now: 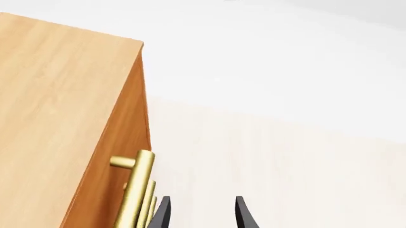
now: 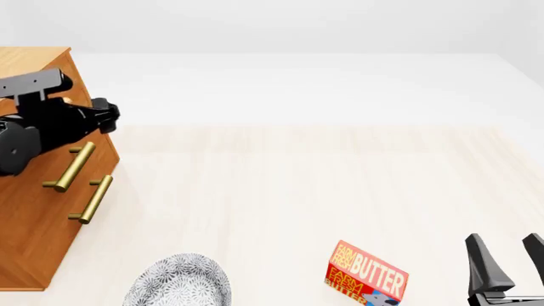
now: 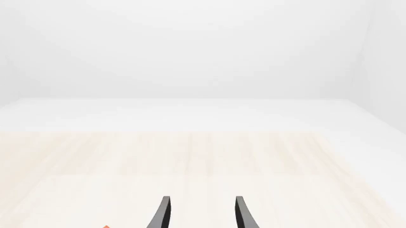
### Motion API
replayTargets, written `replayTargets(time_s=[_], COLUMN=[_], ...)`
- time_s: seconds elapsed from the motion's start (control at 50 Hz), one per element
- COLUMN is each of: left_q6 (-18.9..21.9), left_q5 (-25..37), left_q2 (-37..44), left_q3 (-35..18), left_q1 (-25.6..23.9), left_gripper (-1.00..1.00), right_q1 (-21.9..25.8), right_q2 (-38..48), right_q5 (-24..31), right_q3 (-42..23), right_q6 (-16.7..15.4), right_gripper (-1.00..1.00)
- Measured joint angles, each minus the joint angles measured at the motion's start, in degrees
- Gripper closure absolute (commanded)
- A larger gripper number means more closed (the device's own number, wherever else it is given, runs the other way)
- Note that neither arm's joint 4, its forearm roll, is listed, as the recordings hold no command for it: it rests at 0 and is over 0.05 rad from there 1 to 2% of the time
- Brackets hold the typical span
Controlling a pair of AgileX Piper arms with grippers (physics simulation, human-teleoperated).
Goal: Put the chocolate pudding in the top drawer of the cabinet and close it.
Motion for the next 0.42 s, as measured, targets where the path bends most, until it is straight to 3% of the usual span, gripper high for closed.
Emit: replayTargets(time_s=[0.42], left_q6=[-2.04], left_q5=[-0.01], left_q2=[-9.89], left_q3=[5.86], left_q1=[-4.64], left_gripper=[-1.00], right_q1=[0.01], right_q2=[0.00], right_q5=[0.00], right_q3=[0.01], right_q6=[0.00], right_gripper=[-1.00])
